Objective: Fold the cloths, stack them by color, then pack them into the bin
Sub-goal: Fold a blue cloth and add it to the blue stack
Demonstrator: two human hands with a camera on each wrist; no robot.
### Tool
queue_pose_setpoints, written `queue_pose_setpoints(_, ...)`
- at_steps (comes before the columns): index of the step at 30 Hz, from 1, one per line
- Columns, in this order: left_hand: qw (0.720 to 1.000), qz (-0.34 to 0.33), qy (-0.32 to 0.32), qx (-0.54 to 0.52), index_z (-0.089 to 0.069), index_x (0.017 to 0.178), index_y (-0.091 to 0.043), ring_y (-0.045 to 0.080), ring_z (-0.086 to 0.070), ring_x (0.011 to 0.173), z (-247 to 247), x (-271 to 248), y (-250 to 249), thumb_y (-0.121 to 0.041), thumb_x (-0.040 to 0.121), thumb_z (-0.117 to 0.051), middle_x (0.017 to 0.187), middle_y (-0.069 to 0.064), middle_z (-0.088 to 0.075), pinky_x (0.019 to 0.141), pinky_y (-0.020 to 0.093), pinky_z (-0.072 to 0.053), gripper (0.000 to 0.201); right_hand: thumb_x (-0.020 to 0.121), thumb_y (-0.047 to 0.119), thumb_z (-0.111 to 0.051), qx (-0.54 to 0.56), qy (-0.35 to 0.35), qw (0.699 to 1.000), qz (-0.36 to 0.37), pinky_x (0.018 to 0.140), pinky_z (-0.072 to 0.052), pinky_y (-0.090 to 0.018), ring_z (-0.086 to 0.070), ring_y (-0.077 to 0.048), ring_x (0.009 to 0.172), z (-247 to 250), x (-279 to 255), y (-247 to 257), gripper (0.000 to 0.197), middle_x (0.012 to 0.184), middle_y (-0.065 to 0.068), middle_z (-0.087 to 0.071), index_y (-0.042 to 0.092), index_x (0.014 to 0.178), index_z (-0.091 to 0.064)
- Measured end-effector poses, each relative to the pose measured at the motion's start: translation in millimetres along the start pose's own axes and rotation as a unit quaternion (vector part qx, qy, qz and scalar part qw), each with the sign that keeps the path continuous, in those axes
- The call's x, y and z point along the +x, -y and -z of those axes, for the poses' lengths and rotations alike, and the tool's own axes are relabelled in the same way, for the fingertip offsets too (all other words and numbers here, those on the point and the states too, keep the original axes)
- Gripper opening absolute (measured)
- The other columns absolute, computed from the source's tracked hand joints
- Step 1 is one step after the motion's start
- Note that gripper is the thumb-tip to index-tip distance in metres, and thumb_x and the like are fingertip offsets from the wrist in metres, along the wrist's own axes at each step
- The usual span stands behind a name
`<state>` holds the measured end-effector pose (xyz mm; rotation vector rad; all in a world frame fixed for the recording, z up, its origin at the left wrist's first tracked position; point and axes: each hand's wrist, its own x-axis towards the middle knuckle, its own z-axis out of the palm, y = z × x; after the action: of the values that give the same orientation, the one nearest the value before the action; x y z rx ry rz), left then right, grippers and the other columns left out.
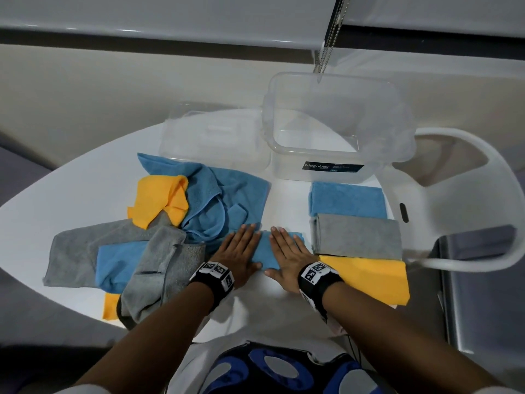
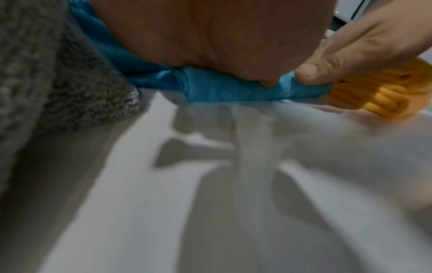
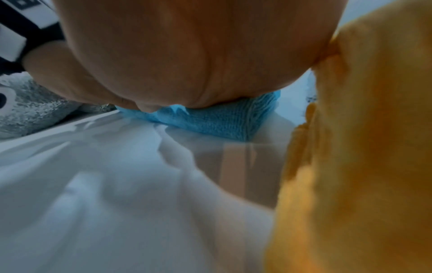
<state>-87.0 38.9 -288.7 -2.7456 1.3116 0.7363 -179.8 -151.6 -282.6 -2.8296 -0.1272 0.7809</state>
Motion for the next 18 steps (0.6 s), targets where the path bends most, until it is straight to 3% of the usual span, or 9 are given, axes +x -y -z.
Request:
queue_pose_setpoints(4, 1.0, 0.001, 0.013, 0.0, 0.005, 0.152, -0.018, 0.023, 0.015, 0.145, 0, 3, -1, -0.064, 0.089, -0.014, 0.157, 0.001, 0.017, 0.118, 0.042, 0.003, 0.08, 0.089, 0.07, -0.017, 0.006, 0.008, 1.0, -0.022, 0.118, 0.014, -0.04, 0.028, -0.017, 0.144, 0, 2, 4, 0.091, 0.153, 0.002, 0.033, 0.014, 0.15, 0.021)
queue_pose_setpoints(10, 0.999, -0.01, 0.035, -0.024, 0.011, 0.152, -0.026, 0.014, 0.016, 0.146, 9, 5, 5, -0.064, 0.083, 0.009, 0.158, -0.007, 0.019, 0.12, 0.039, 0.0, 0.078, 0.096, 0.06, -0.017, 0.016, 0.019, 0.999, -0.028, 0.121, 0.009, -0.041, 0.03, -0.016, 0.143, 2, 1, 4, 0.078, 0.149, 0.006, 0.04, 0.02, 0.146, 0.028)
queue_pose_setpoints(13, 0.998, -0.022, 0.042, -0.041, 0.012, 0.151, -0.031, 0.011, 0.014, 0.147, 14, 2, 14, -0.053, 0.093, -0.003, 0.159, -0.012, 0.018, 0.118, 0.041, -0.003, 0.064, 0.09, 0.067, -0.002, 0.02, 0.033, 0.999, -0.032, 0.121, 0.01, -0.041, 0.03, -0.018, 0.144, 2, 0, 1, 0.073, 0.147, 0.011, 0.043, 0.03, 0.141, 0.034)
queue_pose_setpoints(15, 0.996, -0.015, 0.061, -0.061, 0.014, 0.151, -0.032, 0.009, 0.016, 0.146, 17, 2, 18, -0.045, 0.1, -0.017, 0.157, -0.015, 0.021, 0.118, 0.048, -0.004, 0.06, 0.086, 0.064, 0.001, 0.025, 0.046, 0.998, -0.04, 0.121, 0.01, -0.041, 0.029, -0.019, 0.144, 4, 0, 0, 0.074, 0.15, 0.011, 0.041, 0.03, 0.147, 0.028)
queue_pose_setpoints(18, 0.996, -0.004, 0.066, -0.062, 0.014, 0.151, -0.032, 0.007, 0.018, 0.145, 18, 3, 16, -0.043, 0.101, -0.022, 0.156, -0.017, 0.023, 0.117, 0.054, -0.002, 0.062, 0.095, 0.054, -0.014, 0.03, 0.046, 0.997, -0.06, 0.121, 0.01, -0.042, 0.029, -0.02, 0.144, 8, 0, 6, 0.071, 0.152, 0.009, 0.038, 0.028, 0.151, 0.021)
